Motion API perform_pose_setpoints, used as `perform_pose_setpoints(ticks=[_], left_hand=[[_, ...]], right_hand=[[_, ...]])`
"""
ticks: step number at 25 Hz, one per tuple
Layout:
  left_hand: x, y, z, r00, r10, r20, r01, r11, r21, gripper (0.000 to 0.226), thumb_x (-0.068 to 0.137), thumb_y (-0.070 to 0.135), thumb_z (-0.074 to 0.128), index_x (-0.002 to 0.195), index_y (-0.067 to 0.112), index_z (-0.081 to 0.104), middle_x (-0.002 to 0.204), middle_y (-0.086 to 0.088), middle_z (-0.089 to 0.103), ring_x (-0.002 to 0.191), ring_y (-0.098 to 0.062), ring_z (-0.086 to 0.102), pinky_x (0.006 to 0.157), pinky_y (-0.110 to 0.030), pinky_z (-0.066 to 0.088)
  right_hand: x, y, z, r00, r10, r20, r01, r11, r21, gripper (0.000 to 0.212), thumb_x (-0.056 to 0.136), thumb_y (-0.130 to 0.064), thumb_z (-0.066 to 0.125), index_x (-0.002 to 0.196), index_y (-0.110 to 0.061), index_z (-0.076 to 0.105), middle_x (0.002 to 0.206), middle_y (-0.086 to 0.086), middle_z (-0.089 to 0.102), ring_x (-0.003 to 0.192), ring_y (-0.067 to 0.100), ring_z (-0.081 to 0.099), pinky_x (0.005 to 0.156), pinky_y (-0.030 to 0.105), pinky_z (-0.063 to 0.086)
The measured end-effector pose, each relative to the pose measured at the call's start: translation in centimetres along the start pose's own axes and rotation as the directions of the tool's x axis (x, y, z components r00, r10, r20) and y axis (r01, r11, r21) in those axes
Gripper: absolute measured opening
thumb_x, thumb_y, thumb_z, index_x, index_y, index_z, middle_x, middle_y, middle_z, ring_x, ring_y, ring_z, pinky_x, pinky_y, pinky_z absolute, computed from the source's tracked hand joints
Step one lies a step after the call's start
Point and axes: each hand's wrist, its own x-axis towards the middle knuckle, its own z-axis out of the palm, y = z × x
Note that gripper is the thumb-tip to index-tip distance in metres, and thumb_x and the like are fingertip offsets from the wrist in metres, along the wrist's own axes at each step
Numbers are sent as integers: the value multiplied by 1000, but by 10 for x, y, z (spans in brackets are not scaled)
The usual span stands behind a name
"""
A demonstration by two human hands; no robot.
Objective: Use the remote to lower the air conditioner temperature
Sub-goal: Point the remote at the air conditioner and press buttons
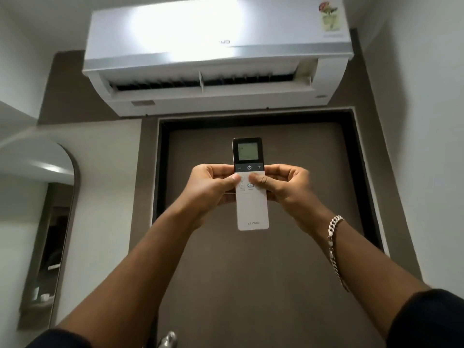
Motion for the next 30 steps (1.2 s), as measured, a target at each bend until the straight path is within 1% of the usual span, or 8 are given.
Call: perform_pose_setpoints(ticks=[4, 9, 13, 17, 21, 23, 25, 30], left_hand=[[8, 16, -3, 998, 55, -12, -55, 998, 25, 8, 86, 15, 63, 92, 16, 68, 84, -1, 79, 85, -19, 74, 62, -26, 59], [8, 26, -2, 995, 101, -17, -100, 993, 60, 4, 85, 15, 64, 86, 19, 66, 74, 6, 78, 78, -13, 75, 57, -21, 57], [6, 31, -4, 995, 97, -12, -96, 994, 55, 6, 86, 15, 64, 88, 19, 67, 79, 3, 77, 81, -16, 75, 61, -24, 59], [0, 27, -2, 996, 84, -25, -83, 996, 43, 7, 86, 16, 63, 89, 20, 67, 80, 3, 77, 82, -17, 74, 63, -25, 60], [-2, 20, 2, 998, 63, -32, -62, 998, 25, 9, 86, 16, 63, 95, 17, 67, 91, -5, 76, 86, -19, 74, 70, -31, 61], [-3, 20, 4, 998, 60, -32, -59, 998, 30, 8, 86, 17, 64, 93, 19, 66, 91, -5, 76, 85, -18, 74, 69, -30, 61], [-3, 22, 5, 997, 69, -30, -68, 997, 32, 9, 86, 17, 64, 94, 18, 66, 91, -4, 76, 84, -18, 74, 67, -29, 61], [-6, 25, 8, 997, 77, -5, -77, 996, 55, 13, 85, 18, 64, 98, 15, 65, 94, -6, 75, 86, -20, 74, 72, -31, 62]], right_hand=[[11, -14, 3, 998, -68, 1, 68, 998, -13, 34, 76, -14, 78, 103, 3, 67, 99, 15, 77, 88, 25, 77, 71, 29, 64], [11, -20, 6, 993, -114, -7, 114, 993, 18, 23, 73, -18, 81, 91, -9, 71, 90, 9, 80, 80, 18, 78, 64, 24, 61], [8, -23, 9, 992, -125, -29, 126, 992, 29, 15, 74, -15, 80, 86, -13, 71, 86, 5, 80, 79, 17, 78, 62, 23, 61], [1, -25, 8, 993, -116, -15, 116, 993, 7, 29, 67, -25, 82, 91, -11, 71, 89, 6, 80, 82, 19, 78, 66, 25, 62], [-3, -21, 5, 995, -99, -25, 99, 995, -15, 34, 71, -21, 81, 99, -4, 71, 96, 10, 79, 86, 23, 77, 71, 30, 63], [-4, -21, 3, 995, -97, -26, 96, 995, -35, 39, 70, -23, 81, 102, -4, 70, 97, 11, 79, 87, 22, 77, 73, 33, 63], [-5, -22, 1, 995, -97, -32, 96, 994, -46, 36, 75, -21, 80, 104, -3, 69, 99, 11, 79, 88, 22, 77, 75, 35, 63], [-9, -25, -3, 994, -111, -25, 109, 993, -53, 41, 66, -32, 80, 98, -8, 70, 93, 6, 80, 83, 18, 78, 69, 29, 64]])
